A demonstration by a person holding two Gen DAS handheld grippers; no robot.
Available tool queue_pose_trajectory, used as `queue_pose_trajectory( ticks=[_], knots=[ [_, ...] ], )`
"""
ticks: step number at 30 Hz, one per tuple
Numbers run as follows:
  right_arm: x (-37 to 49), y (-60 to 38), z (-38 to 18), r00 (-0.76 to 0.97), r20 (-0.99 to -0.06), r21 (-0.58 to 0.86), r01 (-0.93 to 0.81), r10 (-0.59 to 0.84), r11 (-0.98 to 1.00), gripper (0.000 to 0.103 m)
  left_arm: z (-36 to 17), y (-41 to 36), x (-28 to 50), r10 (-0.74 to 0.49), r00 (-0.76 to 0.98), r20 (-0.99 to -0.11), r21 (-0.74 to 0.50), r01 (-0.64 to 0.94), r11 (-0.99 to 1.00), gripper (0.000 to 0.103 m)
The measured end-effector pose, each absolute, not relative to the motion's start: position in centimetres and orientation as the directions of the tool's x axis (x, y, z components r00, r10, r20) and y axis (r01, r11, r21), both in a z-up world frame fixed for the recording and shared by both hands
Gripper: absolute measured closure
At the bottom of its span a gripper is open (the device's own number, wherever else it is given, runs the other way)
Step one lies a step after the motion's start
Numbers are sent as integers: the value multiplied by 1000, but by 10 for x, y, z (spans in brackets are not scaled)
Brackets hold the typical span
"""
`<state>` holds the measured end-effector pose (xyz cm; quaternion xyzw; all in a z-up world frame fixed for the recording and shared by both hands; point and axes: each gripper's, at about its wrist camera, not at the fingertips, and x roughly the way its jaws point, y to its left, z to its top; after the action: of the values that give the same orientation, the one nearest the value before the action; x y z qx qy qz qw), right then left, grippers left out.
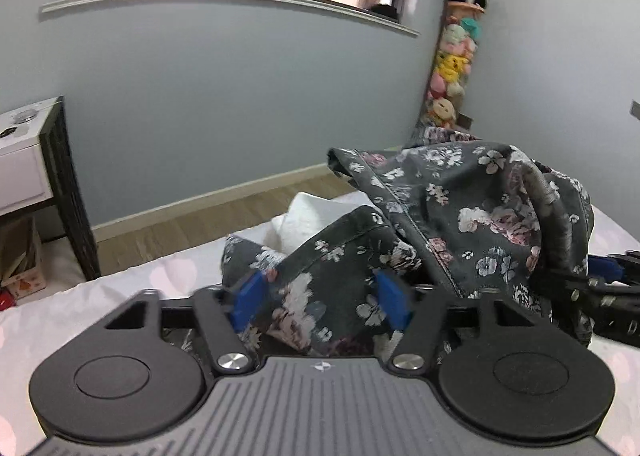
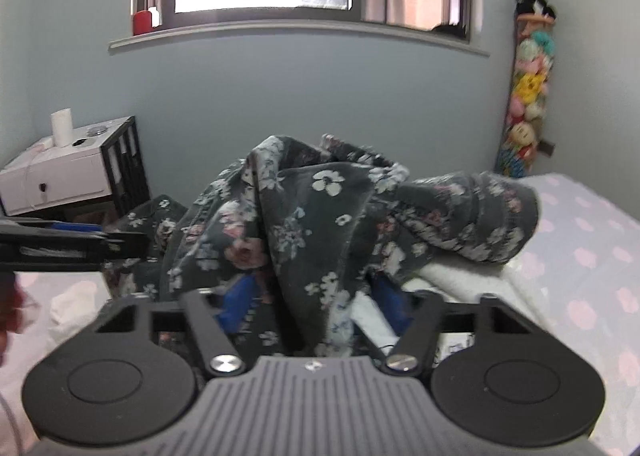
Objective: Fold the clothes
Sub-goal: 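Close both grippers on the dark floral jeans on the pile, then lift the floral jeans off the sweatshirt with both grippers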
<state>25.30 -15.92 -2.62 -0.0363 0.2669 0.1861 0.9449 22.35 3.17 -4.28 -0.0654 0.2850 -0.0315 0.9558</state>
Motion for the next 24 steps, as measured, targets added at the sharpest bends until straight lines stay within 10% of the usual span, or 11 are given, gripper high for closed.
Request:
queue_pose_trajectory(
  ticks=[2,6,24],
  knots=[
    [250,-158,-23,787,-511,37,-382,346,923,90,-38,27,222,-116,837,-534,-133,53,990,73],
    [231,-164,-5,862,-436,-40,-306,259,951,96,-23,15,211,-144,845,-516,-98,108,989,101],
    [91,-290,110,977,-137,-142,142,-161,980,97,83,-67,90,-418,841,-344,-33,434,900,103]
  ],
)
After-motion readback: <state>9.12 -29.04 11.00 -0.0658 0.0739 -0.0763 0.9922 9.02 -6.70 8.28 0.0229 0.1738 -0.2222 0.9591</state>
